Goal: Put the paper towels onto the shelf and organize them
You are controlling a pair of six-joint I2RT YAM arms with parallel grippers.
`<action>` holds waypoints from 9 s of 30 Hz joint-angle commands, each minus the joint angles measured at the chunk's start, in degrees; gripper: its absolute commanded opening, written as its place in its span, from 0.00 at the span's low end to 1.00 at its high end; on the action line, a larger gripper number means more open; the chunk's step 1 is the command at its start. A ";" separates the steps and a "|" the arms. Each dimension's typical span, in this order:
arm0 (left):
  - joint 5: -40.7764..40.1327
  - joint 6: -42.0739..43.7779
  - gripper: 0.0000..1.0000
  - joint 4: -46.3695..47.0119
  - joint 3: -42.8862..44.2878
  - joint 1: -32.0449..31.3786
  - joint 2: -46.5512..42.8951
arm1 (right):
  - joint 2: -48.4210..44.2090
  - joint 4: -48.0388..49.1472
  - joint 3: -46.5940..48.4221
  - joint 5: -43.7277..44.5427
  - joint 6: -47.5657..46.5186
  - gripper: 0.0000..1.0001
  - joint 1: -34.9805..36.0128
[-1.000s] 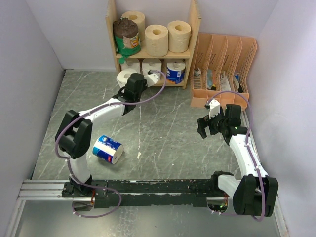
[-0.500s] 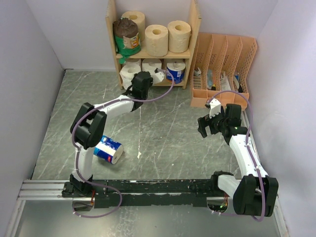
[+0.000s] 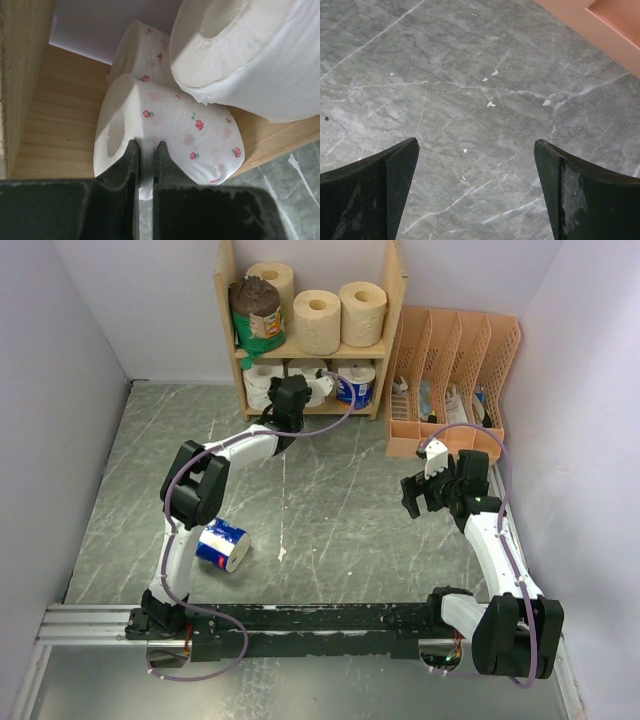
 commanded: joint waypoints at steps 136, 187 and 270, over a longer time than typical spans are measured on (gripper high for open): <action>60.07 -20.21 0.07 -101.15 13.39 12.83 -27.32 | 0.34 1.88 -1.46 1.72 0.50 1.00 0.34; -12.30 13.59 0.07 -8.97 -2.95 -15.80 -5.27 | 0.26 3.21 -1.89 5.67 0.57 1.00 -0.39; 1.75 -10.67 0.07 -42.71 9.96 -12.57 -5.04 | 0.92 1.47 -1.63 3.29 -0.63 1.00 -0.34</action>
